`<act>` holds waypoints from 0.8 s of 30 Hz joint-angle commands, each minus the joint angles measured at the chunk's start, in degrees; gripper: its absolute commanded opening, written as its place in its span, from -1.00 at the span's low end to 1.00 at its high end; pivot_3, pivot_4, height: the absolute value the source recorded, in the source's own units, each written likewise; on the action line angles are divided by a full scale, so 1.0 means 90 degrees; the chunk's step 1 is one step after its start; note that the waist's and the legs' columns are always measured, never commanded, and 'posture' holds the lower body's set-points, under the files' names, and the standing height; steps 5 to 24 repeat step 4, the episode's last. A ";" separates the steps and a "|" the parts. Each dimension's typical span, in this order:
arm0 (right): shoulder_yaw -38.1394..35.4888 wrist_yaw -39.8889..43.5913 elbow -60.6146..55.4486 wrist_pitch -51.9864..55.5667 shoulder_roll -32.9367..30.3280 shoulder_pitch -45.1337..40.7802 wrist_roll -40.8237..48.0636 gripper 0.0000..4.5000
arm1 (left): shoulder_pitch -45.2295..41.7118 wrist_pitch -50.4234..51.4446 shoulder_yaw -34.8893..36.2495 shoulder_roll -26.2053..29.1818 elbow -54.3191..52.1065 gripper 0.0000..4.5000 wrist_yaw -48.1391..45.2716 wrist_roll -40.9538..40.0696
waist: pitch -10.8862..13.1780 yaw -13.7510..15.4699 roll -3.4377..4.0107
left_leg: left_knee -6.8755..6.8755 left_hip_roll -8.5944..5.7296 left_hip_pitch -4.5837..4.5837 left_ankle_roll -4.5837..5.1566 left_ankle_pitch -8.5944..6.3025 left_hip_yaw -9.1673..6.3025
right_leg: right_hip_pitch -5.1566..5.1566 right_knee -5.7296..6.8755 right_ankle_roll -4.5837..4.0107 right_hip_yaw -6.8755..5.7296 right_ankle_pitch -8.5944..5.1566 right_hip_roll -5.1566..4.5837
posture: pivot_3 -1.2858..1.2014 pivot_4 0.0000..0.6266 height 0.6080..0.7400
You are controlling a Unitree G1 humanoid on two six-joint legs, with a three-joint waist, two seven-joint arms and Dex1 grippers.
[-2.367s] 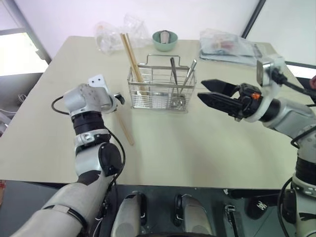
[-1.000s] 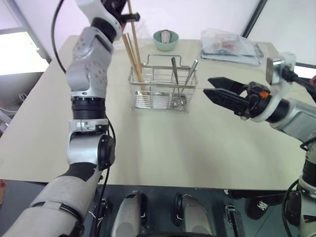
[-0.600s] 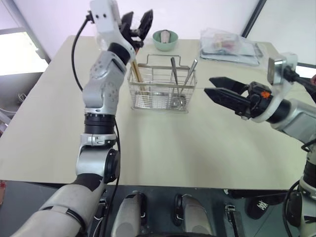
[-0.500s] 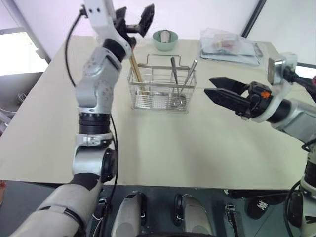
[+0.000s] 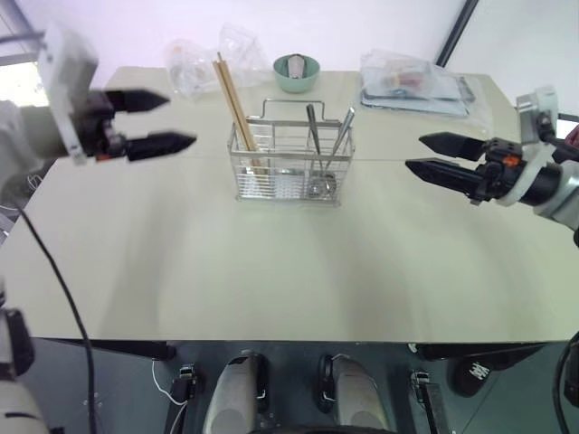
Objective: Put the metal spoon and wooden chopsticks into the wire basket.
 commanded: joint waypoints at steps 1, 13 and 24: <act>0.0024 0.0454 0.0162 -0.0195 -0.0132 -0.0292 -0.0223 0.95 | 0.0153 -0.0295 0.0172 0.0351 -0.0119 0.99 -0.0391 0.0129 | 0.0002 0.0008 0.0003 | -0.0001 0.0000 -0.0003 -0.0001 0.0000 0.0001 | -0.0004 0.0000 0.0000 0.0001 0.0000 -0.0001 | 0.03 -0.52 0.50; 0.0090 0.0708 0.0179 -0.0166 -0.0106 -0.0369 -0.0304 0.95 | 0.0171 -0.0371 0.0192 0.0400 -0.0077 0.99 -0.0394 0.0210 | 0.0002 0.0011 0.0004 | -0.0002 -0.0001 -0.0005 -0.0001 0.0001 0.0000 | -0.0005 0.0001 -0.0001 0.0001 0.0000 -0.0003 | 0.03 -0.52 0.50; 0.0090 0.0708 0.0179 -0.0166 -0.0106 -0.0369 -0.0304 0.95 | 0.0171 -0.0371 0.0192 0.0400 -0.0077 0.99 -0.0394 0.0210 | 0.0002 0.0011 0.0004 | -0.0002 -0.0001 -0.0005 -0.0001 0.0001 0.0000 | -0.0005 0.0001 -0.0001 0.0001 0.0000 -0.0003 | 0.03 -0.52 0.50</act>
